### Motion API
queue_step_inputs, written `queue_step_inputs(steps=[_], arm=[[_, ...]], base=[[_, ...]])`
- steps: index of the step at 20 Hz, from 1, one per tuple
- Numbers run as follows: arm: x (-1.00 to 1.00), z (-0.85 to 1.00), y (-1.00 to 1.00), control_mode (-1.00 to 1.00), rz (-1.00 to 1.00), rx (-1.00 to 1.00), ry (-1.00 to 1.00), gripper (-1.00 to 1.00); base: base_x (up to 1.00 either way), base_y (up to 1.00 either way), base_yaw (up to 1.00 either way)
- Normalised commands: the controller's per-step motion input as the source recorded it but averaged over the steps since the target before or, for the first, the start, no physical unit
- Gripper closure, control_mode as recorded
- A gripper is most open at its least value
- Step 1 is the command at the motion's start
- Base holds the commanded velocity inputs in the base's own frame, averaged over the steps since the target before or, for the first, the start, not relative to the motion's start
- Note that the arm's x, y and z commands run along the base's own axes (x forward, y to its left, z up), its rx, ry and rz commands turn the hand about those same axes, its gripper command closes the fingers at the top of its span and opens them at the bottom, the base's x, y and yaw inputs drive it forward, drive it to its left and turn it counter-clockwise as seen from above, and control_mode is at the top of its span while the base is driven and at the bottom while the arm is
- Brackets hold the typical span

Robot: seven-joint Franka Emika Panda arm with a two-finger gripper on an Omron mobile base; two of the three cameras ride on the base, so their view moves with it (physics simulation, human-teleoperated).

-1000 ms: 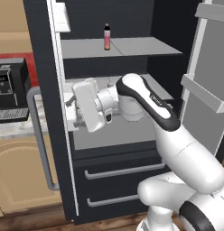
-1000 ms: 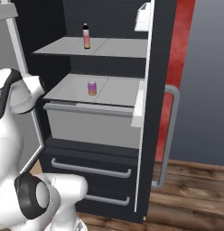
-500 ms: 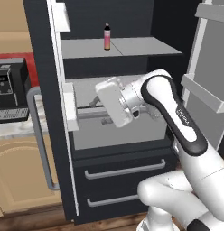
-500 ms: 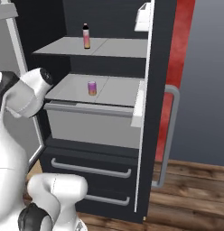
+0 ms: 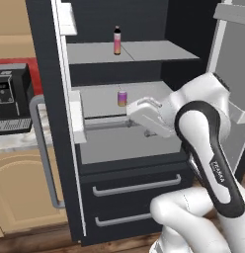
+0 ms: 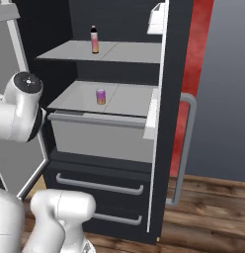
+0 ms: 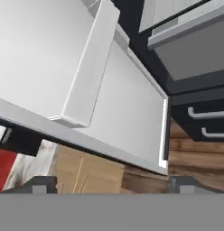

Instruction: Open the fridge, grab two sodas, and place both sodas inside the bowl with ice on the dining counter.

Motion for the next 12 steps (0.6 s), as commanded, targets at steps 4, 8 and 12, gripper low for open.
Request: queue_step_inputs(steps=[4, 8, 12], arm=[[-0.28, 0.00, -0.75, -1.00, -0.24, -0.33, -0.24, -1.00], [-0.09, -0.12, -0.88, -1.00, -0.17, -0.27, -0.22, -1.00], [0.00, -0.25, -0.86, -1.00, -0.15, -0.25, -0.18, -1.00]], base=[[0.00, 0.00, 0.00], [0.00, 0.00, 0.00], [0.00, 0.00, 0.00]])
